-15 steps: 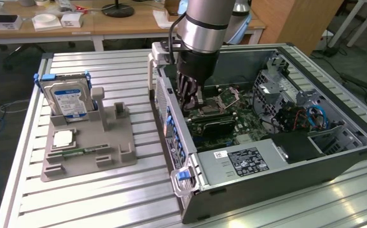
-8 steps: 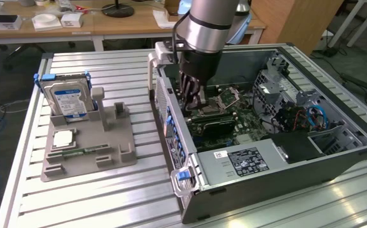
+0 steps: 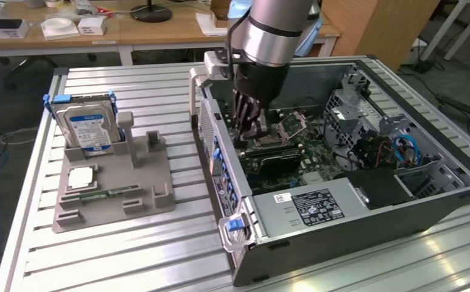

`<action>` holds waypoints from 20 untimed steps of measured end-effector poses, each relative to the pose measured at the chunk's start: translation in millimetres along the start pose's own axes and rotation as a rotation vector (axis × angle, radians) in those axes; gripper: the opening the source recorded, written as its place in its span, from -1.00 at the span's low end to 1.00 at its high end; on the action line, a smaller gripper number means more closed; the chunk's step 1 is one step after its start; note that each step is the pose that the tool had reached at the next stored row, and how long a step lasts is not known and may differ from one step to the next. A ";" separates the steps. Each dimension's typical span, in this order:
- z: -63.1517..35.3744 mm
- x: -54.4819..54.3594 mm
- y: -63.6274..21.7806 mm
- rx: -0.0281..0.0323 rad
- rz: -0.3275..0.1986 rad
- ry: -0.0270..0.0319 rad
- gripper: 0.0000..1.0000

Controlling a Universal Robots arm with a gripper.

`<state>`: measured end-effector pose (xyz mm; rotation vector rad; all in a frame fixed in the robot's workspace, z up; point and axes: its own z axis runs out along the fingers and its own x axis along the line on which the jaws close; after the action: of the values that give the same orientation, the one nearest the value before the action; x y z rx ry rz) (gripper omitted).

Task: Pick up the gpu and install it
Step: 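Press down on the gpu until it lock into place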

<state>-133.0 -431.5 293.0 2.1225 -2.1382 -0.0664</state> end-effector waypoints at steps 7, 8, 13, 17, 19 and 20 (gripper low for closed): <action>-3.3 0.2 -9.4 -0.0397 -0.001 0.0024 -0.80; -3.4 0.2 -9.9 -0.0511 -0.002 0.0036 -0.80; -4.1 0.4 -14.1 -0.0942 -0.003 0.0107 -0.80; -4.6 0.6 -18.4 -0.1228 -0.002 0.0180 -0.80; -4.9 0.8 -20.6 -0.1355 -0.001 0.0223 -0.80; -5.1 1.0 -21.7 -0.1414 -0.001 0.0242 -0.80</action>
<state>-110.9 -432.5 295.4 2.0347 -2.0539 -0.1853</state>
